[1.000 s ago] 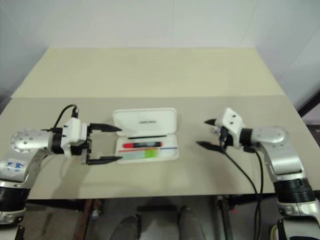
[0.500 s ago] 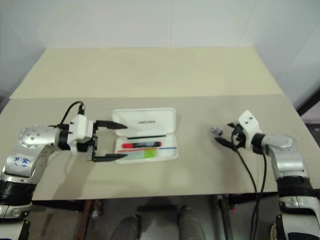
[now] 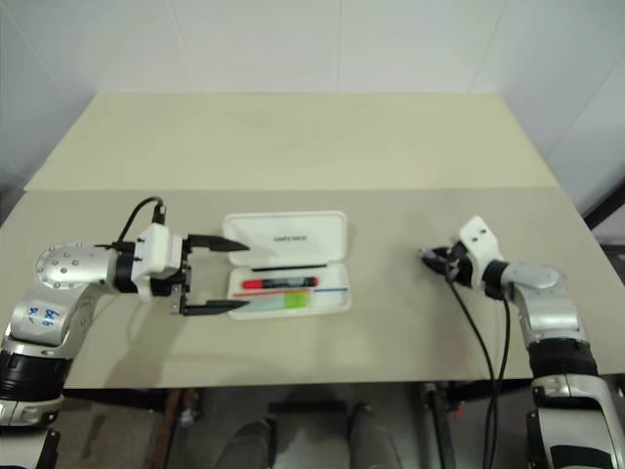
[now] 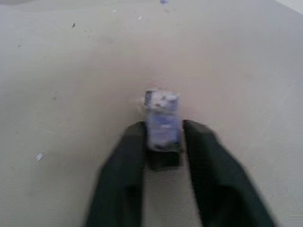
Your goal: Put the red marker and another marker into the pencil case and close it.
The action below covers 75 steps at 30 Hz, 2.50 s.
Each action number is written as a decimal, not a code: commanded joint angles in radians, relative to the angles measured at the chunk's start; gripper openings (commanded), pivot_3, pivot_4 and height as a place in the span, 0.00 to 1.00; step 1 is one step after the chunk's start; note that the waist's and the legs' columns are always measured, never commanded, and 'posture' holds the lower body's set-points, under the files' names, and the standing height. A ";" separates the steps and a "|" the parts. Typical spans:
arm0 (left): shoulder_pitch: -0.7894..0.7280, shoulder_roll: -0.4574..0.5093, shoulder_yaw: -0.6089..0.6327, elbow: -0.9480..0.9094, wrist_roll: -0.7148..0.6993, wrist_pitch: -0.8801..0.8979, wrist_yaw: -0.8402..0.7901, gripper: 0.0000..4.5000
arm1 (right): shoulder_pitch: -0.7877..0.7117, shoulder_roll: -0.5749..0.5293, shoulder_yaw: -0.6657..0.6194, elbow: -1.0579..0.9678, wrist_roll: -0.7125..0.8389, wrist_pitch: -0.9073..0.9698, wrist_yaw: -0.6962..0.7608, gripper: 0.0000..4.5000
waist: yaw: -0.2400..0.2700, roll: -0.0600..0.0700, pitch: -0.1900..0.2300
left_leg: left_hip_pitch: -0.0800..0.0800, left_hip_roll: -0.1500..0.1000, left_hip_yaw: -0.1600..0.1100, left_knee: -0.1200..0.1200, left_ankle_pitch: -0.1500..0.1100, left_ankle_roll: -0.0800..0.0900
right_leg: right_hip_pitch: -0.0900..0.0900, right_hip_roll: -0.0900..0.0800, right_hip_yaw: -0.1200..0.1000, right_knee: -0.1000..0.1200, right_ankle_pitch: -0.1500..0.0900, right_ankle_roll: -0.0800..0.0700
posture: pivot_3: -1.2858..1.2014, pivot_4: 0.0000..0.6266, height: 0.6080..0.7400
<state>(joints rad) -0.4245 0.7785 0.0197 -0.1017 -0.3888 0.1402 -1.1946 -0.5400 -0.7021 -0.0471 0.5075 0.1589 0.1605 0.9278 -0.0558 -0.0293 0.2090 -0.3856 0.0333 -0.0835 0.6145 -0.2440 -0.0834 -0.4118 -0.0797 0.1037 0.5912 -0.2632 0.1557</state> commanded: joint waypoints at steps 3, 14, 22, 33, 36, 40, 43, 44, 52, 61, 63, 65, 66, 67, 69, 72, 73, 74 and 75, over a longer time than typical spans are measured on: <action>-0.011 -0.002 0.011 -0.005 0.001 -0.020 0.002 1.00 | -0.005 -0.017 -0.019 -0.017 -0.006 0.003 -0.019 0.08 | 0.000 0.000 0.000 | 0.000 0.000 0.000 0.000 0.000 0.000 | 0.000 0.000 0.000 0.000 0.000 0.000 | 0.52 0.24 1.00; -0.012 0.009 0.015 0.017 0.005 -0.040 -0.007 1.00 | 0.007 0.012 0.067 -0.532 0.146 0.188 0.133 0.08 | -0.002 0.002 0.001 | 0.000 0.000 -0.001 -0.001 0.000 0.000 | -0.001 0.000 0.000 0.002 0.002 0.004 | 0.52 0.24 1.00; -0.001 0.009 0.017 0.006 0.006 -0.038 0.000 1.00 | 0.014 0.038 0.249 -0.653 0.120 0.180 0.222 0.08 | 0.003 0.002 0.001 | -0.001 0.000 0.000 -0.001 0.000 0.000 | -0.001 0.000 0.000 0.000 0.002 0.004 | 0.52 0.24 1.00; 0.015 0.011 0.024 -0.019 0.001 -0.025 0.015 1.00 | -0.012 0.083 0.305 -0.460 0.049 0.057 0.253 0.08 | 0.001 0.002 0.001 | -0.001 0.000 0.000 -0.001 0.000 0.000 | -0.001 0.000 0.000 0.001 0.001 0.003 | 0.52 0.24 1.00; 0.014 0.013 0.025 -0.018 0.001 -0.025 0.014 1.00 | -0.017 0.093 0.308 -0.444 0.043 0.047 0.265 0.08 | -0.001 0.002 0.001 | 0.000 0.000 0.000 -0.001 0.000 0.000 | -0.001 0.000 0.000 0.001 0.001 0.003 | 0.52 0.24 1.00; 0.014 0.012 0.024 -0.019 0.001 -0.023 0.016 1.00 | -0.023 0.108 0.314 -0.443 0.039 0.049 0.268 0.08 | -0.001 0.002 0.001 | 0.000 0.000 0.000 -0.001 0.000 0.000 | -0.001 0.000 0.000 0.001 0.001 0.003 | 0.52 0.24 1.00; 0.014 0.009 0.022 -0.022 0.000 -0.021 0.019 1.00 | -0.029 0.121 0.320 -0.450 0.036 0.058 0.266 0.08 | -0.004 0.002 0.001 | 0.000 0.000 0.000 -0.001 0.000 0.000 | -0.001 0.000 0.000 0.002 0.001 0.003 | 0.52 0.24 1.00; 0.014 0.009 0.022 -0.023 -0.001 -0.020 0.020 1.00 | -0.031 0.128 0.323 -0.453 0.035 0.061 0.265 0.08 | -0.004 0.002 0.001 | 0.000 0.000 0.000 -0.001 0.000 0.000 | -0.001 0.000 0.000 0.002 0.001 0.003 | 0.52 0.24 1.00; 0.013 0.009 0.022 -0.023 0.002 -0.021 0.023 1.00 | -0.032 0.149 0.337 -0.466 0.023 0.064 0.266 0.08 | 0.001 0.002 0.001 | 0.000 0.000 0.000 -0.001 0.000 0.000 | -0.001 0.000 0.000 0.002 0.002 0.004 | 0.52 0.24 1.00; 0.015 0.010 0.023 -0.026 0.000 -0.020 0.027 1.00 | -0.033 0.138 0.329 -0.411 -0.001 0.036 0.271 0.08 | 0.000 0.002 0.001 | 0.000 0.000 0.000 -0.001 0.000 0.000 | -0.001 0.000 0.000 0.002 0.002 0.004 | 0.52 0.24 1.00; 0.016 0.011 0.024 -0.026 0.000 -0.019 0.027 1.00 | -0.040 0.129 0.318 -0.413 0.007 0.037 0.281 0.08 | 0.000 0.002 0.001 | 0.000 0.000 0.000 -0.001 0.000 0.000 | -0.001 0.000 0.000 0.002 0.002 0.003 | 0.52 0.24 1.00; 0.015 0.011 0.024 -0.025 0.000 -0.020 0.027 1.00 | -0.045 0.126 0.313 -0.416 0.009 0.031 0.282 0.08 | 0.000 0.002 0.001 | 0.000 0.000 0.000 -0.001 0.000 0.000 | -0.001 0.000 0.000 0.002 0.002 0.003 | 0.52 0.24 1.00; 0.015 0.011 0.023 -0.025 0.000 -0.020 0.026 1.00 | -0.046 0.124 0.313 -0.418 0.011 0.031 0.284 0.08 | 0.000 0.002 0.001 | 0.000 0.000 0.000 -0.001 0.000 0.000 | -0.001 0.000 0.000 0.002 0.002 0.004 | 0.52 0.24 1.00; 0.014 0.010 0.022 -0.024 0.000 -0.021 0.026 1.00 | -0.045 0.121 0.313 -0.425 0.018 0.037 0.292 0.08 | 0.000 0.002 0.001 | 0.000 0.000 0.000 -0.001 0.000 0.000 | -0.001 0.000 0.000 0.002 0.002 0.004 | 0.52 0.24 1.00; 0.012 0.009 0.021 -0.023 0.000 -0.021 0.026 1.00 | -0.045 0.120 0.312 -0.434 0.024 0.042 0.296 0.08 | 0.000 0.002 0.001 | 0.000 0.000 0.000 -0.001 0.000 0.000 | -0.001 0.000 0.000 0.002 0.002 0.004 | 0.52 0.24 1.00; 0.009 0.007 0.020 -0.020 0.000 -0.023 0.025 1.00 | -0.043 0.124 0.309 -0.450 0.033 0.052 0.296 0.24 | 0.000 0.002 0.001 | 0.000 0.000 0.000 -0.001 0.000 0.000 | -0.001 0.000 0.000 0.002 0.002 0.004 | 0.52 0.24 1.00; 0.008 0.007 0.019 -0.018 0.001 -0.024 0.024 1.00 | -0.044 0.125 0.310 -0.454 0.036 0.057 0.298 0.30 | 0.000 0.002 0.001 | 0.000 0.000 0.000 -0.001 0.000 0.000 | -0.001 0.000 0.000 0.002 0.002 0.004 | 0.52 0.24 1.00; 0.006 0.006 0.018 -0.017 0.001 -0.024 0.025 1.00 | -0.044 0.126 0.310 -0.456 0.035 0.056 0.297 0.38 | 0.000 0.002 0.001 | 0.000 0.000 0.000 -0.001 0.000 0.000 | -0.001 0.000 0.000 0.002 0.002 0.004 | 0.52 0.24 1.00; 0.005 0.005 0.017 -0.016 0.002 -0.025 0.024 1.00 | -0.046 0.128 0.309 -0.456 0.030 0.050 0.289 0.44 | 0.000 0.002 0.001 | 0.000 0.000 0.000 -0.001 0.000 0.000 | -0.001 0.000 0.000 0.002 0.002 0.004 | 0.52 0.24 1.00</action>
<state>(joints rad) -0.4126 0.7806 0.0217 -0.1033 -0.3845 0.1226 -1.1729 -0.5728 -0.5705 0.2833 0.0870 0.1782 0.2190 1.2145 -0.0555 -0.0276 0.2100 -0.3857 0.0333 -0.0839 0.6137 -0.2442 -0.0836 -0.4132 -0.0793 0.1038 0.5929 -0.2615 0.1592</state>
